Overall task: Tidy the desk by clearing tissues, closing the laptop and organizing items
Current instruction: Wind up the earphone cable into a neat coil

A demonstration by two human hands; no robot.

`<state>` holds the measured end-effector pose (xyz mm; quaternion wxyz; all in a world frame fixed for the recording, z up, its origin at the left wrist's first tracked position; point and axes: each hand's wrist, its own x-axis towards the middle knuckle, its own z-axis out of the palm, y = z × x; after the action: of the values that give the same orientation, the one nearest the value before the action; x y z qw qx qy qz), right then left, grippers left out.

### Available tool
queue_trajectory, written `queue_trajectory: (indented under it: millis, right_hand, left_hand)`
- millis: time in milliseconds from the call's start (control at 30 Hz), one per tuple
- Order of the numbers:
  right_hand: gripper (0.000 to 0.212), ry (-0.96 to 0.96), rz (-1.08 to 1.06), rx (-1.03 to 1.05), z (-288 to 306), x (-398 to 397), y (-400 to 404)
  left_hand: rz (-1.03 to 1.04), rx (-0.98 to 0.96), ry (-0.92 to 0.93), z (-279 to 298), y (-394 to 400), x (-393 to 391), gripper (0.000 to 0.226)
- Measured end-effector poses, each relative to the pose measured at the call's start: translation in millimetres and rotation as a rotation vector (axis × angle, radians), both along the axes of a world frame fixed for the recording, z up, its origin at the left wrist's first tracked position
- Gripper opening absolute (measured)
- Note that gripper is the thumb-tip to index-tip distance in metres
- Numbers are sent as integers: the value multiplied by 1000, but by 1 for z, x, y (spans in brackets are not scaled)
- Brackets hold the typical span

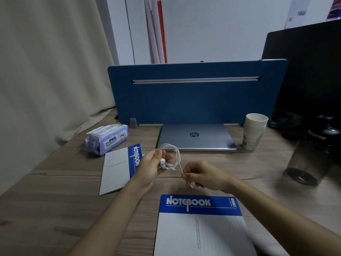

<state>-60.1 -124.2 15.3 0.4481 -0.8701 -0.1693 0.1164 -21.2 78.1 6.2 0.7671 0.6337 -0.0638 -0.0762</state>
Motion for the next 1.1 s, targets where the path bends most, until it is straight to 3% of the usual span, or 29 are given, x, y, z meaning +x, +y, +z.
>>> queue_trajectory:
  millis: [267,367,500,700,1000,1100]
  right_hand:
    - [16,-169,-48,-282,-13,0,1]
    - [19,-407,-50,-351,-12,-3,7]
    - [8,-660,-54,-252,-1,-6,15]
    - [12,-539,-84,-25,9,-3,18]
    - [7,-693,-173,-182,-2,1,15]
    - [13,-689,-178,-144,-4,2,13]
  left_hand:
    - [86,-228,77,-1,4,6,22]
    - [95,-210,37,-3,4,8,24]
    - [75,-75,-4,-8,1,5,21]
    - [-46,100,35,-6,-1,-6,21]
    - [-200,178,65,-6,-4,-15,29]
    - [-205,153,72,-5,-6,-16,28]
